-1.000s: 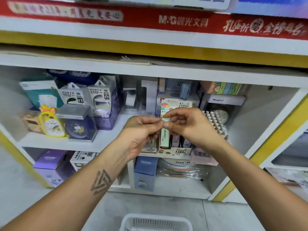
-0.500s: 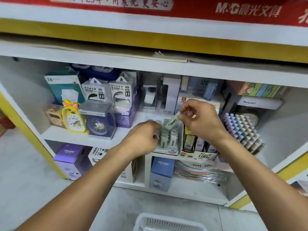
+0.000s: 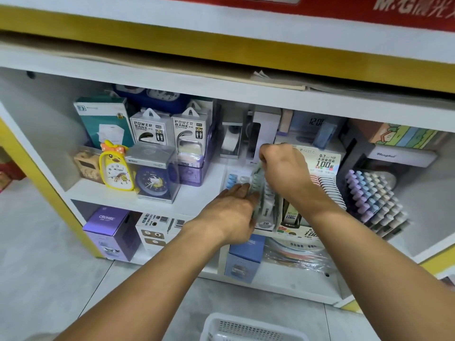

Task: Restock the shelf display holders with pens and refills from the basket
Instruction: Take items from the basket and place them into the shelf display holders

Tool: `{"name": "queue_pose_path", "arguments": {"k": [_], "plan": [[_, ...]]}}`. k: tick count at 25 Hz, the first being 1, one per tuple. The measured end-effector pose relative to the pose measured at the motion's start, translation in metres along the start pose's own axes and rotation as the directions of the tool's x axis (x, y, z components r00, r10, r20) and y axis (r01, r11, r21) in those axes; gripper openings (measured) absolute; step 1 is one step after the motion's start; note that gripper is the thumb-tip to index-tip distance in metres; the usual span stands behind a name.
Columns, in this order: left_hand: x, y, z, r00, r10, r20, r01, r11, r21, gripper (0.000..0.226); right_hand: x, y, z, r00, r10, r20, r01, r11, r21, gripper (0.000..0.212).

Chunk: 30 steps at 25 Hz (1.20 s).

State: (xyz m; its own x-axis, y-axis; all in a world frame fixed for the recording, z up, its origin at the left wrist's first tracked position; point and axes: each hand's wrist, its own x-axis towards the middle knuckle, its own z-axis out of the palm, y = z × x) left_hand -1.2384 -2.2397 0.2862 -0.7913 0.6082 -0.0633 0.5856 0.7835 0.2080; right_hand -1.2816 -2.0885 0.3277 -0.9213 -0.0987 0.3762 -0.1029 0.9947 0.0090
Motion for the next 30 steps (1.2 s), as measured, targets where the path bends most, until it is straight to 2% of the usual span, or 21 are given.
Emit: {"name": "queue_pose_path", "arguments": {"k": [2,5,9,20,22,24,27,30], "plan": [[0.000,0.000,-0.001,1.000,0.003,0.004,-0.003,1.000,-0.008,0.069,0.009,-0.006,0.003,0.994,-0.017,0.105,0.024,0.998,-0.065,0.020],[0.000,0.000,-0.002,1.000,0.006,0.016,-0.006,1.000,-0.012,0.070,0.012,-0.012,0.006,0.983,-0.037,0.182,0.060,0.991,-0.122,0.026],[0.001,0.002,-0.002,1.000,0.002,0.025,-0.002,1.000,-0.003,0.073,0.015,-0.009,0.005,0.977,-0.019,0.213,0.041,0.994,-0.101,0.029],[0.006,0.007,-0.006,0.997,-0.051,0.062,0.051,0.999,-0.003,0.076,0.010,-0.015,0.009,0.953,-0.055,0.298,0.116,0.975,-0.191,0.035],[0.007,0.008,-0.006,0.996,-0.058,0.065,0.059,0.998,-0.011,0.077,0.007,-0.015,0.005,0.947,-0.059,0.315,0.113,0.981,-0.158,0.033],[0.004,0.009,-0.006,0.998,-0.059,0.037,0.060,0.997,-0.043,0.071,-0.006,-0.018,-0.005,0.960,-0.076,0.270,0.100,0.992,-0.076,0.028],[-0.006,0.012,-0.001,0.991,-0.010,-0.131,0.002,0.998,-0.058,0.047,-0.046,-0.024,-0.018,0.989,0.016,0.145,-0.038,0.988,0.147,0.026],[-0.018,0.022,0.006,0.967,0.037,-0.253,-0.048,0.998,-0.040,0.036,-0.106,-0.022,-0.028,0.989,0.121,0.088,-0.143,0.936,0.320,0.028]]}}
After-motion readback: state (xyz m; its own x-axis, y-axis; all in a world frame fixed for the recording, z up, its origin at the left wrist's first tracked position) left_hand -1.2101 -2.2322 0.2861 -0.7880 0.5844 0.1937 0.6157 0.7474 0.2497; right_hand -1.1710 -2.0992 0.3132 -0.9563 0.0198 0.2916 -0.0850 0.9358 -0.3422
